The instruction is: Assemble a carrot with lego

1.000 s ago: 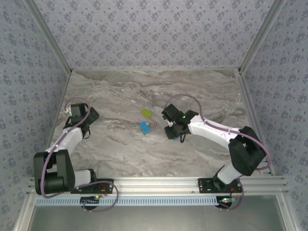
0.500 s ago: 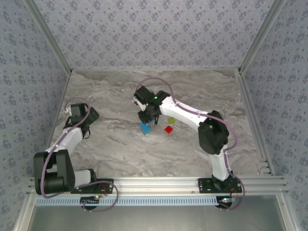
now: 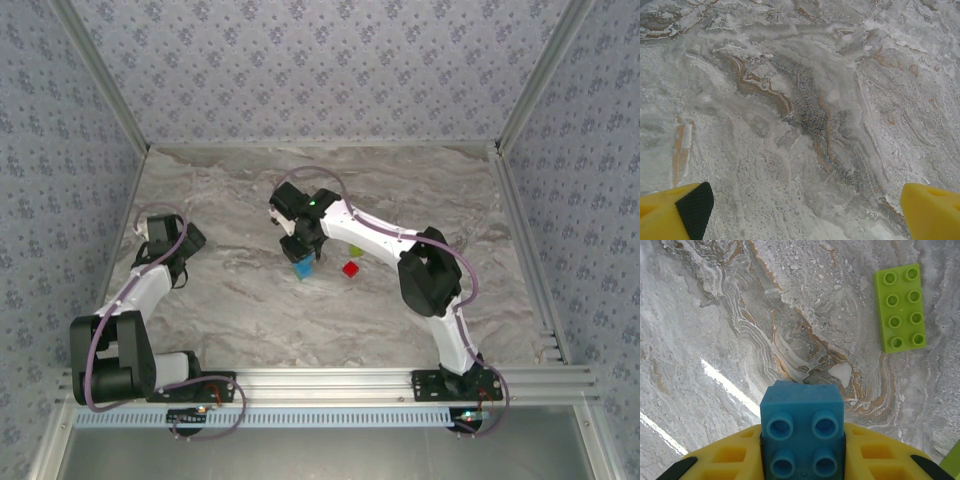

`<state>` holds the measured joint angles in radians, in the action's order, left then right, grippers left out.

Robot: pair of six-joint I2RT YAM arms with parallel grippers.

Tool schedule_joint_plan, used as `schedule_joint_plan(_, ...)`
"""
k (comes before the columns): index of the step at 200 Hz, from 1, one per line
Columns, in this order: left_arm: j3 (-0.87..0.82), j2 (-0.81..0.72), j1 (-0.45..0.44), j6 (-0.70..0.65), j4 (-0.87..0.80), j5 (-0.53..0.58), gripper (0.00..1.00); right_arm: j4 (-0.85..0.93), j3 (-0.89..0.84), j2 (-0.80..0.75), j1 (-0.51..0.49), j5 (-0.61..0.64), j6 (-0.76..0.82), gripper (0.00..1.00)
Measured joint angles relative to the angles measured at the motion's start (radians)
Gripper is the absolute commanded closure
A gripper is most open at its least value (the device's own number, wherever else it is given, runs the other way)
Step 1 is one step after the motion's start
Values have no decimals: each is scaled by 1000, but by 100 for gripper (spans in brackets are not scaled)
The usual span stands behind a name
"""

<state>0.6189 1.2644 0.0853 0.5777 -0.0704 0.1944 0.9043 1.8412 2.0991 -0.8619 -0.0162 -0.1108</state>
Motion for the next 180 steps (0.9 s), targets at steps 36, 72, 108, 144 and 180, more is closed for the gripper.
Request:
schedule_joint_plan(36,0,0,0,0,0,0,2,5,0,1,-1,0,-1,67)
schedule_joint_plan(72,0,0,0,0,0,0,3,4,0,1,-5,-1,-18,67)
schedule_joint_plan(108,0,0,0,0,0,0,2,-16,-25,1,-11,-8,-39,67)
schedule_joint_plan(144,0,0,0,0,0,0,2,-22,-53,1,-16,-7,-57,67)
schedule_joint_plan(180,0,0,0,0,0,0,3,-37,-60,1,-16,-8,-65,67)
